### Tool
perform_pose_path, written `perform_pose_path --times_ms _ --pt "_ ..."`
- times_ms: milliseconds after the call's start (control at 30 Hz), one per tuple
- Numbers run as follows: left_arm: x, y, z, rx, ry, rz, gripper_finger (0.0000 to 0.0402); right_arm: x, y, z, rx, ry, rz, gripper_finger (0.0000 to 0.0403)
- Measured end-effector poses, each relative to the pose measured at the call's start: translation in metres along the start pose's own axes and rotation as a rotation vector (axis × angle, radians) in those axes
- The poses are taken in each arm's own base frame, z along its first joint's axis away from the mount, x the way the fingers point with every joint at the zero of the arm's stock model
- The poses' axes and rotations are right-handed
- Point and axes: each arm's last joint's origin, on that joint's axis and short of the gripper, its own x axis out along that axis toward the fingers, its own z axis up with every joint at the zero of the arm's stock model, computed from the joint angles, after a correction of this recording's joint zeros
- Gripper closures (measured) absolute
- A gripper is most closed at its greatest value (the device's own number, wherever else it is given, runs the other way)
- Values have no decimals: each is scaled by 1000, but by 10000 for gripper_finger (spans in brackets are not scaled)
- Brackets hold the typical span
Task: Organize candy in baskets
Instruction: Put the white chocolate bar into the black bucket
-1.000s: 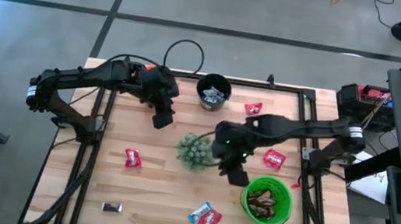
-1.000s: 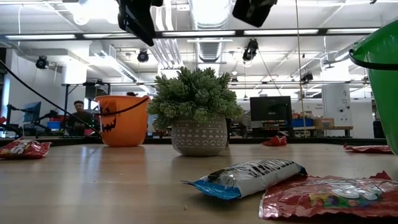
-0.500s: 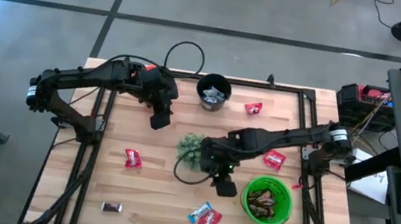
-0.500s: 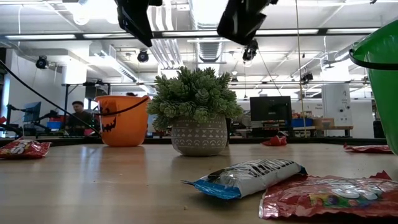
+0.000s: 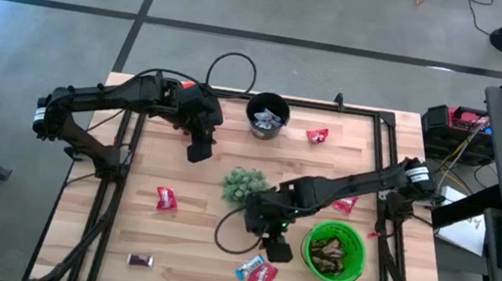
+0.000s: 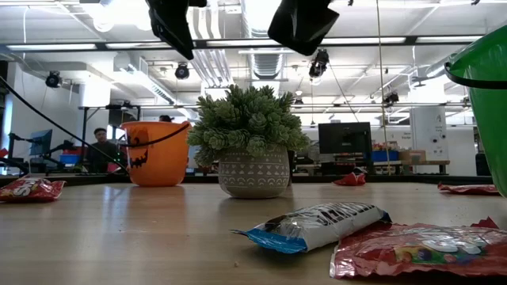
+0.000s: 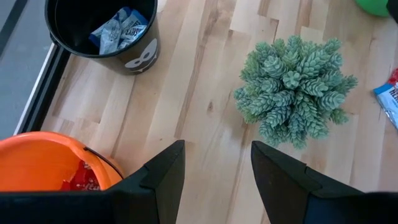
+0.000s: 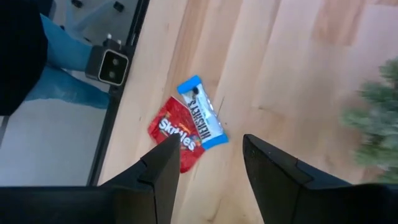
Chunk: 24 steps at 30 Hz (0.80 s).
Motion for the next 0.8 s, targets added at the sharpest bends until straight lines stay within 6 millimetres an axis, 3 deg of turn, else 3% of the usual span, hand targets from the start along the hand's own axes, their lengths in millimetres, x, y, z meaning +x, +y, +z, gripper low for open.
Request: perform_pose_path --times_ms 367,567,800 --pt "0 0 -2 24 21 1 235 46 9 -5 10 99 15 250" --pt "0 0 -3 49 33 0 235 54 19 -8 -14 86 -48 250" --pt "0 0 -4 77 39 0 235 58 18 -9 6 92 -83 250"
